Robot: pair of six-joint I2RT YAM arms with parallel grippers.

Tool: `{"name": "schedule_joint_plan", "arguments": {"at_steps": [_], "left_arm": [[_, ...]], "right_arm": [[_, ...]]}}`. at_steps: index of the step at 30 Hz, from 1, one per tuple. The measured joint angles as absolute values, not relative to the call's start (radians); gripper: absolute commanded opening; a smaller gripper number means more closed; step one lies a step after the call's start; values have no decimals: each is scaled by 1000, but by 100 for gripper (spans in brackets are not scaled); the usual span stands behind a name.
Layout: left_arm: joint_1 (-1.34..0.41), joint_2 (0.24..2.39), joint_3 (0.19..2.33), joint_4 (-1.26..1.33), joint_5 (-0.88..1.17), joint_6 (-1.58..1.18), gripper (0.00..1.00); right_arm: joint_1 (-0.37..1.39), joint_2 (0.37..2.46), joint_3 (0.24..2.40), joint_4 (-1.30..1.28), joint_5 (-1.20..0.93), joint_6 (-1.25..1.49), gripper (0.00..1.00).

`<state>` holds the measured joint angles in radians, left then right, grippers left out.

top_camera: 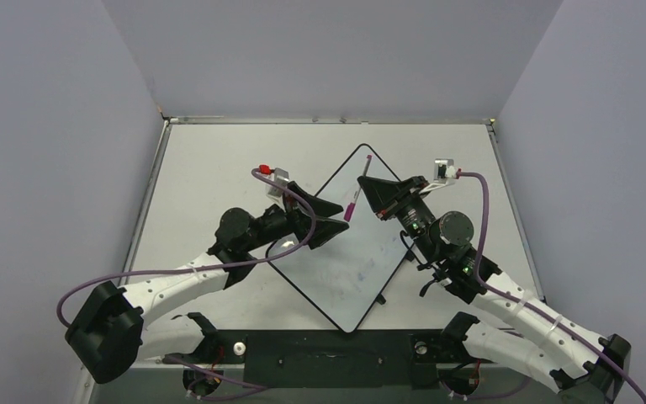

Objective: Write a sentence on the whiteboard
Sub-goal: Pass from the right arm to the left

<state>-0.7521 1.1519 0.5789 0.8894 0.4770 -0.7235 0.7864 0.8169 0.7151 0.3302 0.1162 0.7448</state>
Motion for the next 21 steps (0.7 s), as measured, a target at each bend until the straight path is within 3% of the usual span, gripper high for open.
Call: {"name": "schedule_joint_plan", "arguments": {"at_steps": [3,5,9,12,18,21], "left_arm": [[-765,1187,604,915,480,-719,59],[-772,1206,626,921,483,-712,51],[-785,1229,667,916,484,-686,26],[-789,1241,680,915,482,-669,1],[-785,1262,691,873,460,-649,0],[-786,1262,711,813,471,-617,0]], "right_arm": [[802,833,715,331,118,749,0],[812,838,715,332,120,751,0],[828,841,715,341,126,756,0],[833,841,714,347,127,761,0],[833,841,708,342,141,741,1],[832,840,719,302,143,714,27]]}}
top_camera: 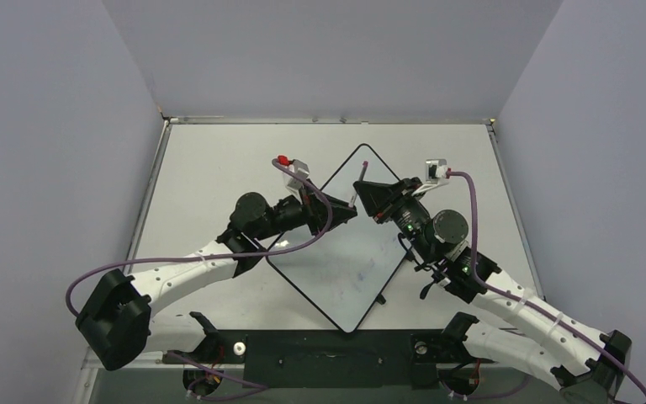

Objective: Write a sentence on the whiteboard
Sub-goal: Pass from the right arm to the left, then pass from the left arm to the right

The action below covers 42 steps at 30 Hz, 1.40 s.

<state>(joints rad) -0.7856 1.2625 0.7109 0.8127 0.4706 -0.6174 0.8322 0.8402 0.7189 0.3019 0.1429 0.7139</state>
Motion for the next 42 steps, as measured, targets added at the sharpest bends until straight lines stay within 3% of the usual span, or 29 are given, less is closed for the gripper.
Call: {"name": "schedule_joint_plan", "arguments": {"at_steps": [2,5,12,19,35,42], "left_arm": [[-785,1262,742,733,493,-578,0],[-791,1261,807,609,561,-504,0],[-797,1217,906,318,630,-317,0],[-797,1178,930,154,634,-173,0],[-800,1156,930,79,671,-43,0],[-800,1148,930,79,683,-35,0]], "right_arm": [[832,841,752,233,130,688,40],[833,840,801,145,71,635,43],[833,840,877,-62,-44,524,33],[833,836,882,-198,-140,463,32],[825,841,892,-227,-216,435,34],[764,842,884,-169,-283,476,27]]}}
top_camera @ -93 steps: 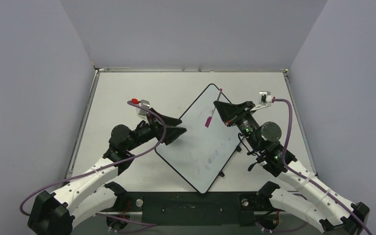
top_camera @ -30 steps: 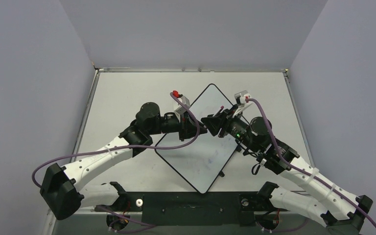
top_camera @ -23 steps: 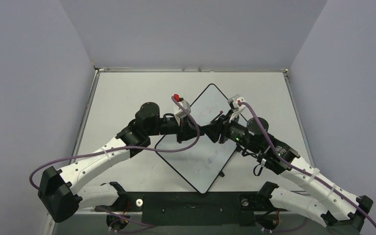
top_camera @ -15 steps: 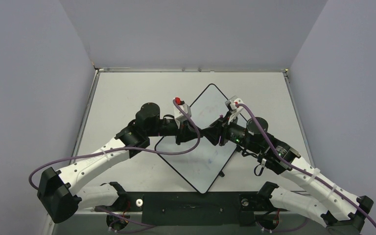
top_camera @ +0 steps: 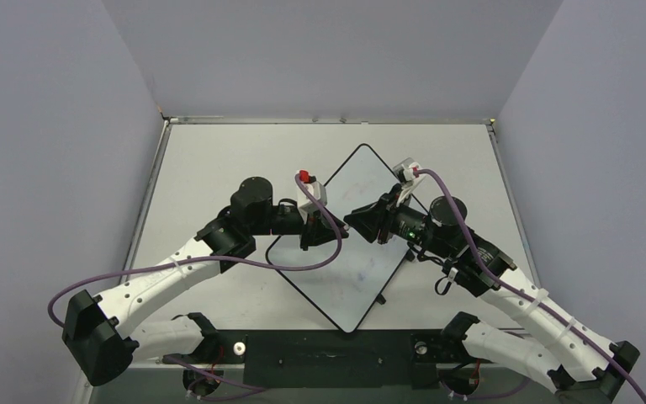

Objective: Write a sentence on the whiteboard
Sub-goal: Pass from the left arm to the right

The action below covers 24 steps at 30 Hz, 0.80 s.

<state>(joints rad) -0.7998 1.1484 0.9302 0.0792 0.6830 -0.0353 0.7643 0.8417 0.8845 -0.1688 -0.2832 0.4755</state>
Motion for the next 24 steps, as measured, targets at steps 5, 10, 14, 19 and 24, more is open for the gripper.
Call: {"name": "schedule_joint_plan", "arguments": {"at_steps": [5,10,14,19,24], "left_arm": [[-800,1148,935,55,688,-5,0],[-804,1156,959,15,691,34,0],[-804,1156,973,6,692,47,0],[-804,1168,985,-9,694,59,0],[-810,1177,985,-9,694,64,0]], "right_arm": [[720,842,884,-181,-382,463,27],[679,842,884,-194,-477,454,32],[673,850,884,-205,-520,451,31],[673,866,885,-210,-540,451,27],[673,866,885,-211,-540,455,28]]}}
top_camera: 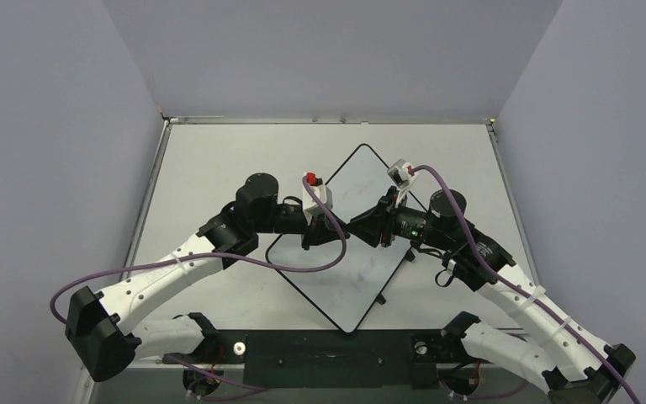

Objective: Write a sentence on the whiteboard
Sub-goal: Pass from the left arm to the right, then open the pen cap from the whiteboard marker.

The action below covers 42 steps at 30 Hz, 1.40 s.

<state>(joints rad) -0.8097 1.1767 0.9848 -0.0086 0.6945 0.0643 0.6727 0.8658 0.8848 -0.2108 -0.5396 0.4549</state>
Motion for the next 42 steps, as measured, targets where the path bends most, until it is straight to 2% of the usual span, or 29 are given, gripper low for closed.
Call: {"name": "schedule_joint_plan", "arguments": {"at_steps": [5,10,11,13,17,24,30,33,34,36,37,38,42], "left_arm": [[-812,1177,985,-9,694,65,0],[-820,1180,991,-10,693,67,0],[-820,1182,993,-12,691,68,0],[-821,1184,994,-14,686,72,0],[-821,1184,994,-19,678,81,0],[-826,1167,994,-27,652,87,31],[-826,1159,994,-27,636,85,36],[-826,1159,993,-26,632,85,33],[-826,1159,992,-26,629,85,29],[-826,1159,990,-25,627,84,16],[-826,1159,987,-25,625,82,6],[-826,1159,986,-25,624,81,2],[-830,1159,981,-18,625,83,0]], "right_arm": [[668,866,885,-200,-538,468,24],[668,869,885,-183,-538,479,12],[668,871,885,-180,-539,483,5],[668,873,885,-177,-538,487,0],[668,876,885,-178,-539,495,0],[668,877,885,-170,-538,514,0],[668,876,885,-169,-526,534,0],[668,874,885,-169,-521,540,0],[668,873,885,-169,-521,541,0],[668,872,885,-168,-520,547,0],[668,872,885,-168,-520,548,0],[668,872,885,-167,-520,553,0],[668,872,885,-165,-516,563,0]]}}
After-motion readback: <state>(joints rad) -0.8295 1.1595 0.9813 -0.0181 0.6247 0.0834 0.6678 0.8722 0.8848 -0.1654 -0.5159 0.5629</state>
